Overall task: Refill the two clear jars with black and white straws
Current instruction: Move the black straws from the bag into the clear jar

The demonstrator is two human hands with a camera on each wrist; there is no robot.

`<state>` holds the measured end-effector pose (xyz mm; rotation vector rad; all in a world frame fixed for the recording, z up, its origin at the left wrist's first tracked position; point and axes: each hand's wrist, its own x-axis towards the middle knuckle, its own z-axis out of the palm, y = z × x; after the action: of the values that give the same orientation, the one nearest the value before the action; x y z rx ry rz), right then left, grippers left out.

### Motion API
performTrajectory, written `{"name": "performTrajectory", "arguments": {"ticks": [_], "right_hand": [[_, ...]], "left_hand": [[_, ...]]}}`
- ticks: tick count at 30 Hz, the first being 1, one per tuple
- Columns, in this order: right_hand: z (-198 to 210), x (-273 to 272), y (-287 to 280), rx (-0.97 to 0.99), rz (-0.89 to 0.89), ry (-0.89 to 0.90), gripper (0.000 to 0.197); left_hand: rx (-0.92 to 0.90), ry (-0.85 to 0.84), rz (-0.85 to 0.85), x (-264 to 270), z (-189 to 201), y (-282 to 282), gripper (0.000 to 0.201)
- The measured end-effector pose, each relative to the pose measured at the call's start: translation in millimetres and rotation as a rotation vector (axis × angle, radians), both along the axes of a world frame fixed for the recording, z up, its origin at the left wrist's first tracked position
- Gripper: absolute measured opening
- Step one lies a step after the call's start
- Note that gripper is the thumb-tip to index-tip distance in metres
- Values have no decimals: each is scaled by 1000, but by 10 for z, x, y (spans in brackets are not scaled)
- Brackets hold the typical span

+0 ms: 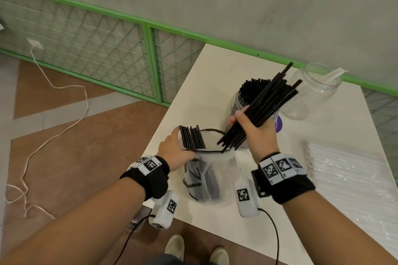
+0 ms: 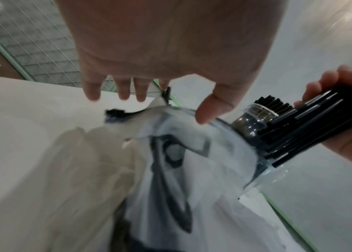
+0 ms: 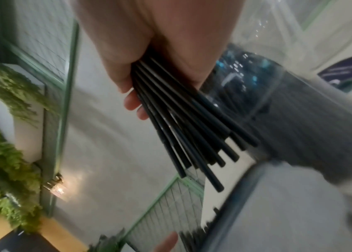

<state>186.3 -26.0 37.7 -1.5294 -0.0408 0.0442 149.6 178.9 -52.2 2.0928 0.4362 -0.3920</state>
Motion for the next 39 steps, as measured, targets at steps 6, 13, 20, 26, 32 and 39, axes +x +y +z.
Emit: {"name": "performTrajectory", "arguments": {"ticks": [6,13,20,26,32,39], "right_hand": [[352,46,-116,66,-72,-67,11],[534,-140,66,160,-17,-64,21],[361,-249,-34,-14,92,-108,21],[302,-188,-269,-49,81,-96,9],[395,111,-745,-107,-16,-119,13],[317,468,-778,-134,125,3,12]], "left_hand": [[34,-488,140,-43,395,-190,47],[-1027,96,164,83,952,-770,57],[-1270,173,210,137,1014,-873,45],[-1193,132,102,211,1131,-1045,46],[-258,-368,-125,503,1096,-842,17],[367,-628,-552,782,1033,-946,31]]}}
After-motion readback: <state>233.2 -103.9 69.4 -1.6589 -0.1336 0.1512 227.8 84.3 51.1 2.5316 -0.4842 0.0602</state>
